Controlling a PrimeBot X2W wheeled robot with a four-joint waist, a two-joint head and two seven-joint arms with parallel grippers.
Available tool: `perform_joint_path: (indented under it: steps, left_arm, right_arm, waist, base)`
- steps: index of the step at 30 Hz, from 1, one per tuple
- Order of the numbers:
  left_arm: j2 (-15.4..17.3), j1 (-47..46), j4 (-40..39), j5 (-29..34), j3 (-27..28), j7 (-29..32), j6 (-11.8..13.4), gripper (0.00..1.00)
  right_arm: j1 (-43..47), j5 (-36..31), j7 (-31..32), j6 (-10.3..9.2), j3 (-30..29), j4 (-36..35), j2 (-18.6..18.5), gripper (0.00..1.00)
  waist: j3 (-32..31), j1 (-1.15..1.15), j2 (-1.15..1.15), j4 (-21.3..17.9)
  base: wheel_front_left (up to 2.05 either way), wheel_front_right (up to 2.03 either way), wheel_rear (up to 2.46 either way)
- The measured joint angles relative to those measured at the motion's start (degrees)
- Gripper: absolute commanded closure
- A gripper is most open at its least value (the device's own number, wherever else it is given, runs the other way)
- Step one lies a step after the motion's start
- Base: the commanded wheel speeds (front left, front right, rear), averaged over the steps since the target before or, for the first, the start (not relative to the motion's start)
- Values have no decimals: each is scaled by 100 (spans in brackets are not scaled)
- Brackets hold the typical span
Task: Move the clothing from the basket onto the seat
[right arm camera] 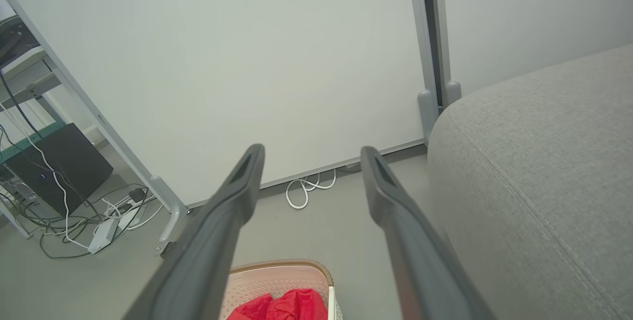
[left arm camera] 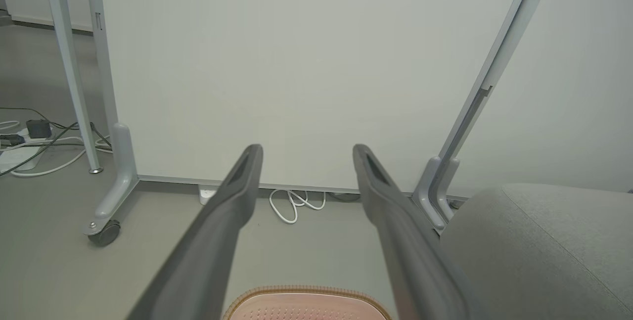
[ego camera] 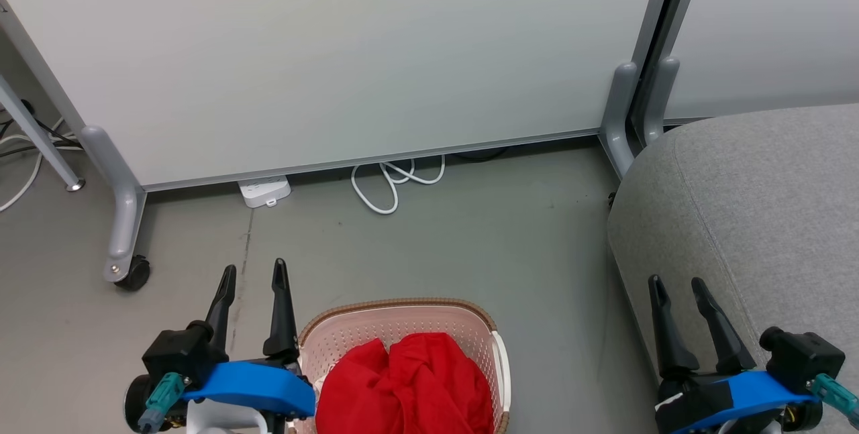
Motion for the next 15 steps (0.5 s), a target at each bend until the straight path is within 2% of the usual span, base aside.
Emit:
perform_joint_path:
  steps: [15]
  left_arm:
    - [5, 0, 31, 704, -131, -181, 18, 0]
  right_arm:
    - [40, -730, -193, 1, 71, -2, -10, 0]
  waist:
    - [9, 0, 0, 39]
  base:
    - [0, 0, 0]
